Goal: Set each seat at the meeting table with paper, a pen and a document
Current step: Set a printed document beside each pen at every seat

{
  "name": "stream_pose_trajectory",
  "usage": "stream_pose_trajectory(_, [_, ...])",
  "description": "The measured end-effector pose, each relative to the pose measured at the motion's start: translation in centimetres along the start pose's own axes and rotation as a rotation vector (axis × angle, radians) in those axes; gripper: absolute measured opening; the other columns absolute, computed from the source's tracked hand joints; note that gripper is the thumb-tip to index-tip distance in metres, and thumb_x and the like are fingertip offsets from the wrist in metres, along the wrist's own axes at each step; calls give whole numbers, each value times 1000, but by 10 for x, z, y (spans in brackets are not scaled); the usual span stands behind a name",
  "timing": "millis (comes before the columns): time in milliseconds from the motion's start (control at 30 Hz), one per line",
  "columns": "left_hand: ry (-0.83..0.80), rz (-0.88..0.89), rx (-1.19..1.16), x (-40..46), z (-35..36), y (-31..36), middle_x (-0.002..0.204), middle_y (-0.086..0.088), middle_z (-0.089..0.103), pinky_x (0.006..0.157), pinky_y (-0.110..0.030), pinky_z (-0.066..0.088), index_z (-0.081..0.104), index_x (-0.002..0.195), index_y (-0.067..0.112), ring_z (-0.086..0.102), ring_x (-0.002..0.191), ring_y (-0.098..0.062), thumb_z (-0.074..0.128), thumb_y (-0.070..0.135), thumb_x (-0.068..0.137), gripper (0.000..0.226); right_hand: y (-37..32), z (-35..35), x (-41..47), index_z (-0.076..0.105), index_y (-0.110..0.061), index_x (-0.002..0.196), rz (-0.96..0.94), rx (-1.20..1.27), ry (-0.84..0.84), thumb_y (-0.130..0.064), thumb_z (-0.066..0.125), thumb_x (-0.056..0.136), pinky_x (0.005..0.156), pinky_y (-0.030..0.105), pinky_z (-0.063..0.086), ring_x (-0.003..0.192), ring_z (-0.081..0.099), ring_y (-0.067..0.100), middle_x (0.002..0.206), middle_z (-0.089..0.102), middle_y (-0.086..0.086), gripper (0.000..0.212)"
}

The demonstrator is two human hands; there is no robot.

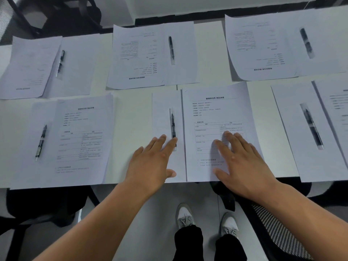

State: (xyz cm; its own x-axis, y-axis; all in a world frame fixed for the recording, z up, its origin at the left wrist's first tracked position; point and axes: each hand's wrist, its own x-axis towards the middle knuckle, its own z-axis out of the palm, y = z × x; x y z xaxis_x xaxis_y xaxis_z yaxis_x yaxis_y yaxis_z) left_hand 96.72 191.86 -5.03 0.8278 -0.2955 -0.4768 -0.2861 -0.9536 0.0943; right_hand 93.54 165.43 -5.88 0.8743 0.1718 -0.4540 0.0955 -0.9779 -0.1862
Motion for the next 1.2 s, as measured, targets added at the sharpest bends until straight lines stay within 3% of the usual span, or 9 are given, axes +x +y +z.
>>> stream_pose_trajectory(1200, [-6,-22,20,-1,-1,5,184,2,0,135,-50,22,-3,173,39,6,170,-23,67,54,103,100,6,0,-2,9,-30,169,-8,11,-13,-58,47,101,134,52,12,166,-5,31,179,-5,8,83])
